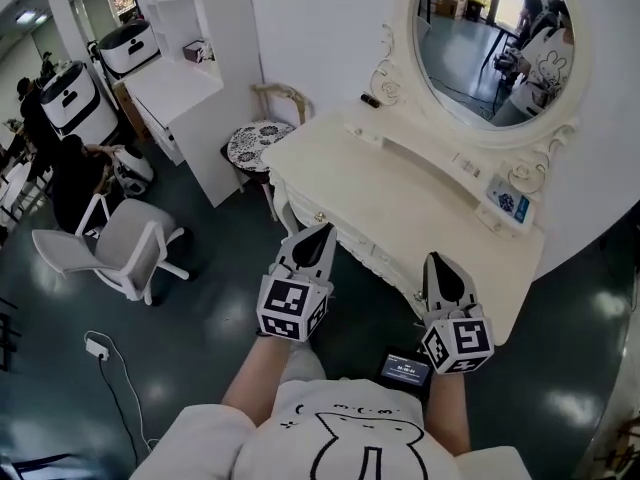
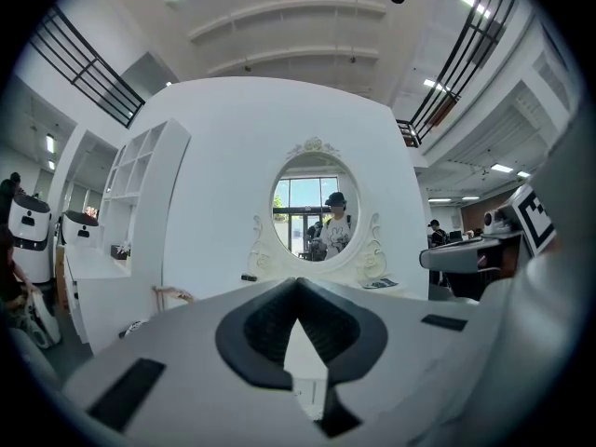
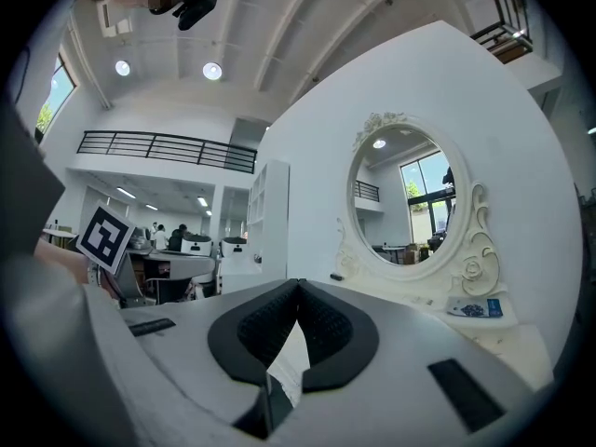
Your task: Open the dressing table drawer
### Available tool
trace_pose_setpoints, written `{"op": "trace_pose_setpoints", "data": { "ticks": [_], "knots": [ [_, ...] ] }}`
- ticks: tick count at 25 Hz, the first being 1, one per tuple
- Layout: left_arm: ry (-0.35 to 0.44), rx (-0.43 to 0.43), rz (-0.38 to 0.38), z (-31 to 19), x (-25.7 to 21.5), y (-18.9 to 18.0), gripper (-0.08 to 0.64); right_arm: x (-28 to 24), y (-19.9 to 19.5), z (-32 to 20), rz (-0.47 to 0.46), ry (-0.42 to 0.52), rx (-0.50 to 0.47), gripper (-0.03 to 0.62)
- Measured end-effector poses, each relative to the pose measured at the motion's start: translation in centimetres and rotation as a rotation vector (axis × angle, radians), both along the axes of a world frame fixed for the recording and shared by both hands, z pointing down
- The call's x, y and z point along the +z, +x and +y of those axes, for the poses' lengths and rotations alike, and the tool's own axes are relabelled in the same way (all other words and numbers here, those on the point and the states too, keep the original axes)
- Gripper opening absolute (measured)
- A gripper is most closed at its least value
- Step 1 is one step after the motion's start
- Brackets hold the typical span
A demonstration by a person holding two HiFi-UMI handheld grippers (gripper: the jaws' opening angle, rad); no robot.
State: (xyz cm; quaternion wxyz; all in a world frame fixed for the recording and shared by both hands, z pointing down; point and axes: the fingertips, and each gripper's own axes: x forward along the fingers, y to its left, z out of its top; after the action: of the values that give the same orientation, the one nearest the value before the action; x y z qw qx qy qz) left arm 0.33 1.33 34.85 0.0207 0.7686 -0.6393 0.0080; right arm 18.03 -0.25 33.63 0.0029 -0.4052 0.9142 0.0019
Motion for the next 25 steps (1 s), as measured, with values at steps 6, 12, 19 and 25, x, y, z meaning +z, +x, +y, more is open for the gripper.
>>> {"op": "trace_pose_setpoints", "data": {
  "ticks": [6, 12, 19, 25],
  "knots": [
    [0.0, 0.032, 0.003, -3.1, 0.0, -1.8, 0.005, 0.1, -1.9, -2.2, 0.01, 0.004, 0.026, 0.011],
    [-0.011, 0.063, 0.003, -6.9, -0.1, -4.6, 0.005, 0.0, -4.3, -5.6, 0.012, -0.004, 0.066, 0.011],
    [-0.031, 0.118, 0.0, -12.3, 0.1, -8.0, 0.005, -0.3, -8.3, -10.1, 0.025, -0.007, 0.105, 0.011],
    [-0.046, 0.179, -0.004, -17.0, 0.2, -10.7, 0.005, -0.5, -11.2, -14.0, 0.027, -0.016, 0.156, 0.011]
  ]
}}
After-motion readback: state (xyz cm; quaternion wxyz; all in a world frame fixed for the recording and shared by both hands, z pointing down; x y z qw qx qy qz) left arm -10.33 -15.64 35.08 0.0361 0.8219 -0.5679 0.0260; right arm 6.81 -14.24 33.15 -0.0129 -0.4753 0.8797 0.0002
